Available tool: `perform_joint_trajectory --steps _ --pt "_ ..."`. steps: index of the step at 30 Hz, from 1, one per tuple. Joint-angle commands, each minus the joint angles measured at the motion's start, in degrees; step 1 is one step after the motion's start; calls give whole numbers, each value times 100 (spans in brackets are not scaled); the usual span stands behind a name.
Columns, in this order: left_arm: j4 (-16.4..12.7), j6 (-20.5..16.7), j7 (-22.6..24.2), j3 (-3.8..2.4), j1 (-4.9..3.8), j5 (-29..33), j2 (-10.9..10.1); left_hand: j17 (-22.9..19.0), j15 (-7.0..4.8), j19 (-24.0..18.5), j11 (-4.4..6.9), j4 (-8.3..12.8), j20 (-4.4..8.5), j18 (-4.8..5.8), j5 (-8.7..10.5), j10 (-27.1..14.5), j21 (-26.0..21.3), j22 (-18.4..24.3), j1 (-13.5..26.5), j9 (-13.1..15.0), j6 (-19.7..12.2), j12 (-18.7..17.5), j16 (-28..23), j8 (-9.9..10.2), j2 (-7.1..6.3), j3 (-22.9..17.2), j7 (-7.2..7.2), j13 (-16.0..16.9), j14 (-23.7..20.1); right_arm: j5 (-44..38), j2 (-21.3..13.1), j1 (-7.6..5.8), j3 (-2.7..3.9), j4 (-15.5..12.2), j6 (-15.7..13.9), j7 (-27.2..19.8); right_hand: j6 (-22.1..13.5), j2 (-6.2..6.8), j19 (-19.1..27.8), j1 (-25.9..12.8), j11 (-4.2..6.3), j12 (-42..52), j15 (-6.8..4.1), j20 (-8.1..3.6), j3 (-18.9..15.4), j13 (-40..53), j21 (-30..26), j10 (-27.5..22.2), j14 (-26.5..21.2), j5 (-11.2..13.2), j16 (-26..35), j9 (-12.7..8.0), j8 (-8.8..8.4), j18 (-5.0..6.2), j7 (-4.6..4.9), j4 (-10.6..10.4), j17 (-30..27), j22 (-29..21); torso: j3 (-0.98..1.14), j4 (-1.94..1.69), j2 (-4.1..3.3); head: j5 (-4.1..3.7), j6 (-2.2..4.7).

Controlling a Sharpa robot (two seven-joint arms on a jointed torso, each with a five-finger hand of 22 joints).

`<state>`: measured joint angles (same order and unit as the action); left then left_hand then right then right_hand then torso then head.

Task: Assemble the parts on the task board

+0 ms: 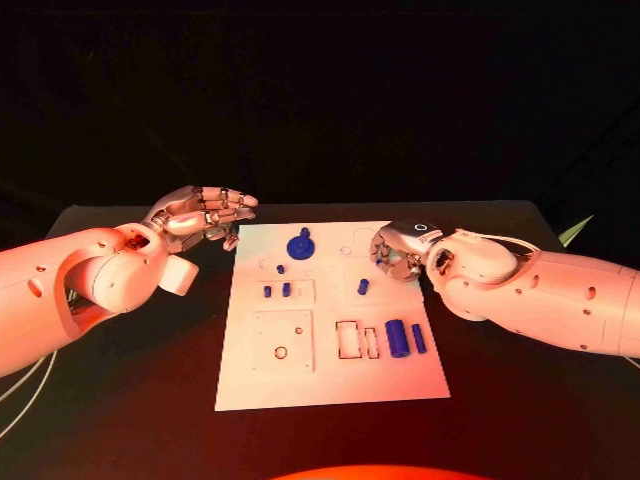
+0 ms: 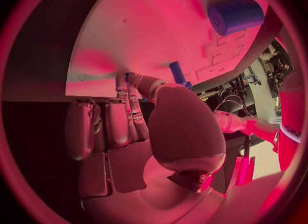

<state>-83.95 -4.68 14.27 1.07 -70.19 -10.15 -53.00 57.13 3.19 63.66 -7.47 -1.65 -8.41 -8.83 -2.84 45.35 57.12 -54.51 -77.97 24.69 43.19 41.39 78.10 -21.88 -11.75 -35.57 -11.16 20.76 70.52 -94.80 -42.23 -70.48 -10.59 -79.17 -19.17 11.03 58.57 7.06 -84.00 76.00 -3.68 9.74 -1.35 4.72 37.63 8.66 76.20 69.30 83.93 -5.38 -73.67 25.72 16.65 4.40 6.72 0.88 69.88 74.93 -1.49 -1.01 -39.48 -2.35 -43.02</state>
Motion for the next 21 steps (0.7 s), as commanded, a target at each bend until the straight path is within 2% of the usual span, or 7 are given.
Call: perform_joint_trajectory --steps 1,14,21 --pt "-15 72 30 -6 0 -13 1 -3 12 -22 1 5 -3 -18 -20 -37 -26 8 10 -3 -49 -21 7 -37 -19 37 -19 -6 -35 -266 3 57 -39 -19 75 242 59 -47 -51 21 79 3 -33 -46 0 4 38 124 260 9 -37 7 43 -93 3 39 -8 192 -2 -1 2 18 -8" --pt "-3 59 27 -5 0 -14 1 -31 46 -50 -35 -17 -35 -24 -21 -98 -46 23 28 -21 -223 4 13 -35 -13 50 -63 -25 -64 -385 -122 28 -25 -228 -301 370 86 -33 -55 5 90 -8 -43 -55 18 11 53 177 260 6 -49 39 68 -96 -5 67 -8 210 -6 5 7 28 -11" --pt "24 57 26 -5 0 -14 6 -33 61 -55 -52 -30 -50 -25 -21 -126 -45 20 40 -31 -310 21 23 -35 -13 58 -82 -33 -68 -296 -233 -16 -3 -378 -533 323 95 -26 -59 -4 93 -12 -45 -58 22 13 64 195 262 4 -58 49 76 -99 -7 73 -1 222 3 4 0 31 -13"
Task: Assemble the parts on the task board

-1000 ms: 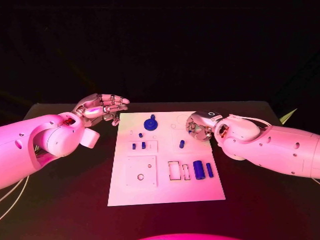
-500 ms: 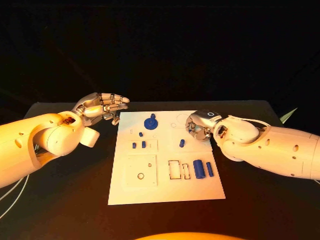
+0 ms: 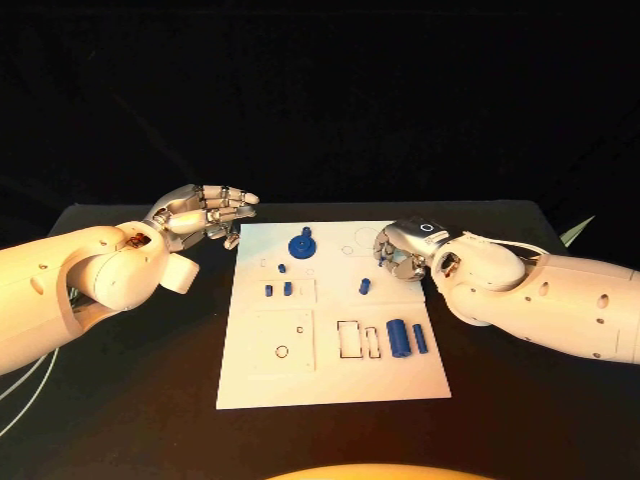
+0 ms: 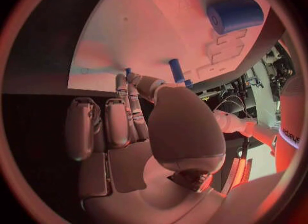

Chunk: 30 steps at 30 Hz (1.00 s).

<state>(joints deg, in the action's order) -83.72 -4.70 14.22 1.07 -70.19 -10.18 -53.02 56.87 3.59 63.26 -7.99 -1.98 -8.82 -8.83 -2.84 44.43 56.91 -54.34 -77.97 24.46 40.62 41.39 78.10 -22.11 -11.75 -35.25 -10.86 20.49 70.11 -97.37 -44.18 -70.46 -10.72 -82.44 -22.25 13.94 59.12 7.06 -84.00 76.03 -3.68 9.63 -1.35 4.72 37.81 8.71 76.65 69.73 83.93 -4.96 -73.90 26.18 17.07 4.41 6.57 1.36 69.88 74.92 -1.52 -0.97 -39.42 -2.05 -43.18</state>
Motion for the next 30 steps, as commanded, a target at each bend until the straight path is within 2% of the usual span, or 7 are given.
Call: perform_joint_trajectory --steps 1,12,17,22,27,30 --pt "5 58 30 -5 0 -11 8 -10 22 -22 -2 2 -12 -28 -21 -36 -33 12 40 -9 -64 23 23 -12 -13 26 -113 -8 -30 -25 -60 -23 13 -80 -262 23 39 -26 -59 -7 93 -2 -46 -57 5 8 18 152 262 -39 -35 3 35 -100 8 26 -1 223 6 0 -8 2 3" --pt "46 71 29 -5 0 -11 16 -12 26 -22 -5 -2 -15 -28 -22 -43 -32 10 44 -11 -82 26 24 -12 -13 29 -118 -10 -32 181 -321 -84 48 -507 -595 -98 50 -11 -70 -23 99 -12 -50 -62 12 10 45 175 266 -55 -55 19 46 -106 3 38 16 252 4 8 1 54 11" --pt "72 91 25 -5 1 -11 37 -12 26 -22 -5 -2 -15 -28 -22 -43 -32 10 44 -11 -82 26 24 -12 -13 29 -118 -10 -32 272 -372 -97 58 -899 -664 -138 51 -8 -69 -26 99 -14 -51 -64 13 10 44 178 266 -57 -58 22 47 -106 3 40 18 251 8 11 8 139 20" --pt "120 110 23 -3 7 -10 91 -12 26 -22 -5 -2 -15 -28 -22 -43 -32 10 44 -11 -82 26 24 -12 -13 29 -118 -10 -32 311 -211 -93 61 -1280 -634 -175 51 -8 -69 -26 99 -14 -51 -64 13 10 44 178 266 -57 -58 22 47 -106 3 40 18 251 1 -4 5 304 9" --pt "174 120 25 -1 15 -6 158 -22 28 -26 -8 -4 -18 -28 -21 -49 -35 13 45 -12 -92 29 22 -14 -14 31 -121 -11 -39 298 34 -60 57 -1448 -532 -200 50 -7 -61 -26 100 -23 -52 -68 22 10 26 182 264 -67 -49 28 48 -100 4 48 2 234 -4 -3 17 509 -27" --pt "207 125 27 0 19 -3 205 -21 30 -31 -10 -6 -19 -29 -21 -53 -39 17 47 -12 -96 30 23 -17 -14 32 -122 -12 -40 273 208 -7 49 -1486 -448 -204 50 -7 -61 -26 100 -23 -52 -68 22 10 26 182 264 -67 -49 28 48 -100 4 48 2 234 -15 3 21 593 -34"
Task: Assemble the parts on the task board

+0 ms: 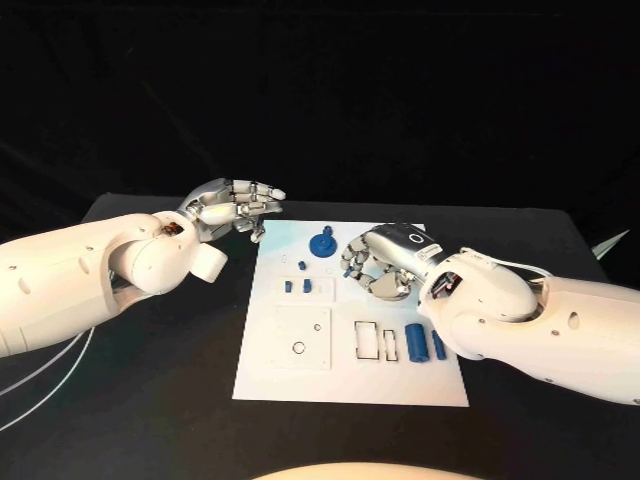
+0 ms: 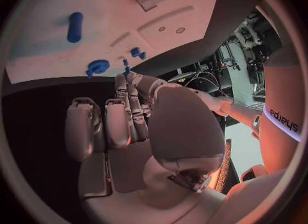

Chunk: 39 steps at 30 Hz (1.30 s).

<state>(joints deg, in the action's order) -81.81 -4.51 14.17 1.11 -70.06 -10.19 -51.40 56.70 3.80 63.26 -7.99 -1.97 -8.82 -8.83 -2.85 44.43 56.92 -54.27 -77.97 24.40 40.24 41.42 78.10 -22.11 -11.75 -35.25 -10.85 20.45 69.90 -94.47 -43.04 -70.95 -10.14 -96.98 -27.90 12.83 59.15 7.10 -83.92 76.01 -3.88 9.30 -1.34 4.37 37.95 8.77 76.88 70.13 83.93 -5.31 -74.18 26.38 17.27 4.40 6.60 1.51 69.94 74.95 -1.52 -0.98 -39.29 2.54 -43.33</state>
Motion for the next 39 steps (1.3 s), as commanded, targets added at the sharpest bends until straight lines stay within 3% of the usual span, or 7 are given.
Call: perform_joint_trajectory --steps 1,9,18,28,39 --pt "29 110 33 -3 7 -1 63 -4 9 -31 -10 -6 -19 -29 -21 -53 -40 11 47 -6 -57 27 23 -17 -14 33 -123 -8 -19 -23 158 64 -13 -32 150 -93 47 -10 -69 -24 120 11 -53 -33 8 5 4 142 264 -31 -21 8 28 -100 1 32 -5 231 -17 4 13 158 -30" --pt "94 129 -2 2 10 0 194 -4 10 -28 -11 -8 -21 -28 -21 -56 -36 6 48 -6 -60 29 24 -20 -12 33 -125 -8 -19 -57 511 256 -62 62 409 -78 41 -12 -60 -24 118 1 -53 -36 18 3 -17 141 262 -41 -15 12 26 -94 3 39 -16 212 -34 -6 18 265 -91" --pt "109 152 -15 3 9 -4 265 -6 12 -27 -13 -10 -23 -28 -22 -59 -33 2 46 -6 -63 32 25 -26 -5 30 -127 -10 -22 -137 651 418 -96 185 640 3 30 -16 -57 -28 114 -15 -52 -39 32 1 -22 137 260 -53 -12 17 22 -93 9 45 -25 208 -30 4 9 370 -192" --pt "136 187 -11 3 9 -17 300 -15 14 -37 -16 -14 -25 -30 -21 -63 -44 13 50 -5 -66 35 23 -31 -5 33 -131 -10 -29 -232 688 510 -106 192 712 132 29 -16 -60 -31 112 -18 -52 -39 33 1 -14 137 260 -55 -12 18 21 -95 11 46 -26 217 -21 6 7 429 -265" --pt "148 220 -18 3 9 -31 324 -15 17 -34 -18 -15 -27 -29 -22 -67 -38 7 48 -4 -66 39 24 -38 -1 32 -134 -11 -30 -271 743 586 -112 242 706 180 26 -15 -59 -35 111 -23 -51 -40 36 1 -17 140 260 -58 -13 22 21 -94 13 48 -27 214 -17 2 10 457 -283"
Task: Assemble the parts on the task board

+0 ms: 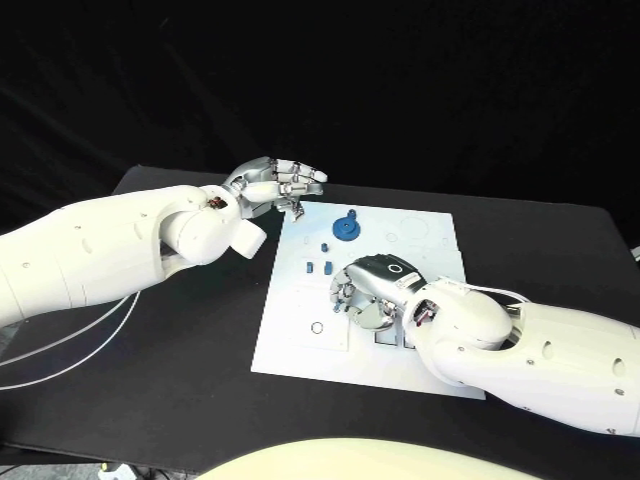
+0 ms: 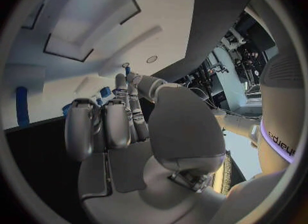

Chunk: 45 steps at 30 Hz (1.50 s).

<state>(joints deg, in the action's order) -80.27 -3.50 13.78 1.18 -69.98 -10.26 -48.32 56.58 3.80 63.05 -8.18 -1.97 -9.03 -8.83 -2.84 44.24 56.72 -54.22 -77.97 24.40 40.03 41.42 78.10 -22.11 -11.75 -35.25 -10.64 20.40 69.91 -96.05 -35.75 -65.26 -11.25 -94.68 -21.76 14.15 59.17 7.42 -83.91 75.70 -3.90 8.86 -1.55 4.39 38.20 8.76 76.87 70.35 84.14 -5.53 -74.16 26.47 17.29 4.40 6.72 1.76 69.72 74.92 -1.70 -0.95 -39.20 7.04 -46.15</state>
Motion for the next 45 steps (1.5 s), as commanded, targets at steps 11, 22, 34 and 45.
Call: perform_joint_trajectory --steps 11,22,34,45 --pt "-9 137 15 -4 0 -27 17 -4 17 -13 2 -15 -6 -29 -22 -47 -19 1 48 -5 -45 39 24 -38 -1 32 -156 -7 -31 -132 65 59 -3 52 157 74 23 -48 -60 -6 112 18 -30 -41 15 2 -15 119 239 -38 -16 15 19 -95 3 25 -5 218 -2 1 2 8 -24" --pt "-11 165 2 -4 -1 -32 6 -12 21 -23 -3 -19 -10 -31 -22 -54 -29 11 50 -4 -48 45 23 -49 -1 35 -160 -8 -38 -208 134 68 -8 90 189 126 17 -48 -58 -9 109 11 -29 -42 19 1 -20 118 238 -41 -15 17 17 -94 6 27 -8 214 -2 1 0 18 -31" --pt "-14 188 -17 -4 -2 -45 -11 -12 21 -23 -3 -19 -10 -31 -22 -54 -29 11 50 -4 -48 45 23 -49 -1 35 -160 -8 -38 -395 143 75 -22 99 370 250 14 -49 -60 -11 108 8 -28 -41 21 1 -15 117 239 -42 -20 18 15 -95 7 29 -3 219 -2 0 2 18 -49" --pt "-13 223 -43 -4 -2 -54 -22 -13 26 -28 -8 -23 -15 -32 -22 -69 -31 12 52 -3 -54 49 26 -60 -3 38 -164 -12 -43 -469 53 79 -23 3 123 249 9 -48 -62 -17 107 0 -26 -41 25 2 -9 120 240 -44 -28 24 15 -97 9 34 2 226 2 2 1 27 -44"
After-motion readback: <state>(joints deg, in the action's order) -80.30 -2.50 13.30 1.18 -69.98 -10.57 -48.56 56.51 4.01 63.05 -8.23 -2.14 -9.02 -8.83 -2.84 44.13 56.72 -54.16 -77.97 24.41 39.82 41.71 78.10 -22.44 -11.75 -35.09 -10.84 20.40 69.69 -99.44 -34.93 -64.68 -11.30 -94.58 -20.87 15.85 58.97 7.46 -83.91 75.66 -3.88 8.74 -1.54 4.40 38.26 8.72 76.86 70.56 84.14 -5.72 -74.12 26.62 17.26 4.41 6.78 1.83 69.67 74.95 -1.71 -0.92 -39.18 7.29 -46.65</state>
